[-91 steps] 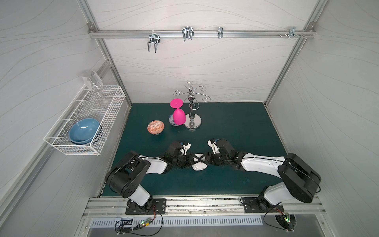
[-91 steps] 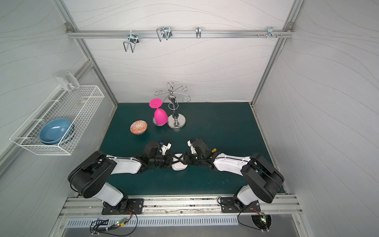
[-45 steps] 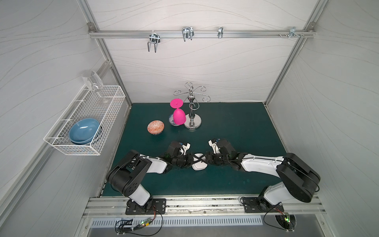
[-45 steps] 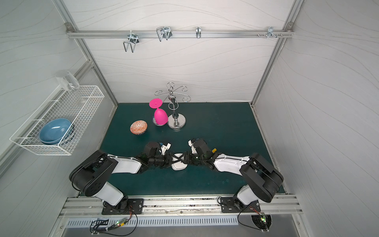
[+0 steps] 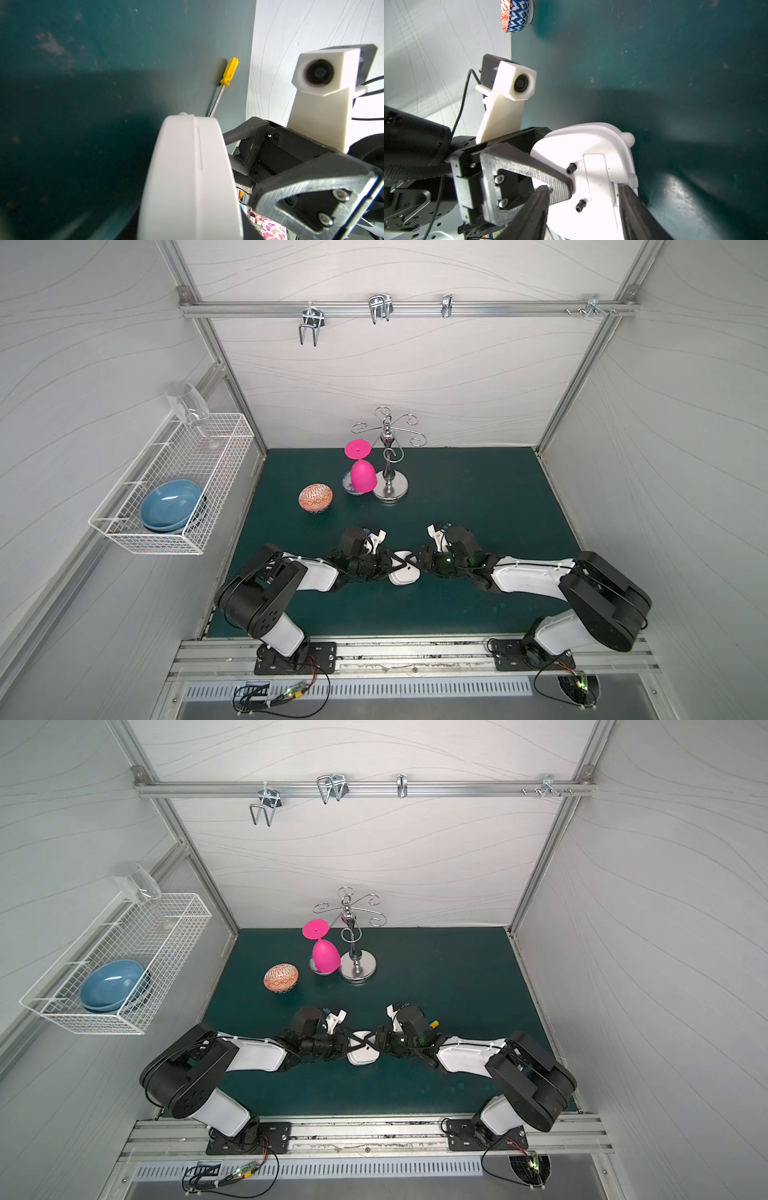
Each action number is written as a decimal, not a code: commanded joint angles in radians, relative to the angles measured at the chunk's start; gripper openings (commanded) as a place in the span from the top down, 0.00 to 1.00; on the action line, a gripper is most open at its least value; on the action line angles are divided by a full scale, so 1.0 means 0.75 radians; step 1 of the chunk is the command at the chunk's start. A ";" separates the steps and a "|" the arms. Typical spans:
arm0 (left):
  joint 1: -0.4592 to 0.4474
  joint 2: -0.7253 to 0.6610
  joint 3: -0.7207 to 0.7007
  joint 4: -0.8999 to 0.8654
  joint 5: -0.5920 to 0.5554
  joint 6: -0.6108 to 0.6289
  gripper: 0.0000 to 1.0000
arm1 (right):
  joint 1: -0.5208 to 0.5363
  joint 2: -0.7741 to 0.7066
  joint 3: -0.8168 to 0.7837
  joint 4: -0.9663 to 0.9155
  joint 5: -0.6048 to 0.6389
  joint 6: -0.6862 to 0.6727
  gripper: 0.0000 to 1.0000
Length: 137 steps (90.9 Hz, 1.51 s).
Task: Remove the battery from the alarm
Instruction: Remove the cover from the alarm.
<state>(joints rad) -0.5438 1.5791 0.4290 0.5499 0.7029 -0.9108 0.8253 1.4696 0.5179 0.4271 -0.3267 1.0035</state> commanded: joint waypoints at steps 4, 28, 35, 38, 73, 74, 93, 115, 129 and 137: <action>-0.015 0.012 0.023 0.006 -0.066 0.038 0.80 | 0.016 -0.085 -0.006 0.235 -0.196 0.031 0.43; -0.015 0.020 0.022 -0.003 -0.072 0.047 0.80 | 0.004 -0.096 -0.025 0.231 -0.178 0.015 0.43; -0.015 0.023 0.023 -0.015 -0.075 0.054 0.80 | -0.004 -0.112 -0.044 0.230 -0.160 0.012 0.43; -0.015 0.024 0.024 -0.019 -0.077 0.056 0.80 | -0.010 -0.120 -0.055 0.232 -0.155 0.011 0.43; -0.015 0.052 0.034 -0.028 -0.082 0.065 0.79 | -0.036 -0.149 -0.089 0.243 -0.160 -0.009 0.43; -0.015 0.052 0.033 -0.028 -0.082 0.065 0.79 | -0.037 -0.149 -0.089 0.237 -0.159 -0.012 0.43; -0.015 0.050 0.031 -0.030 -0.079 0.066 0.79 | -0.046 -0.189 -0.070 -0.032 -0.058 -0.144 0.42; -0.015 0.055 0.036 -0.029 -0.074 0.069 0.79 | -0.040 -0.133 -0.022 -0.152 -0.037 -0.235 0.42; -0.015 0.053 0.036 -0.028 -0.074 0.069 0.79 | -0.012 -0.086 -0.001 -0.153 -0.039 -0.239 0.42; -0.015 0.052 0.036 -0.029 -0.074 0.069 0.79 | -0.002 -0.065 0.006 -0.160 -0.026 -0.241 0.42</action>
<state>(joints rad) -0.5545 1.5925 0.4400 0.5499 0.7078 -0.8894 0.8085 1.3994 0.4969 0.3355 -0.3645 0.8501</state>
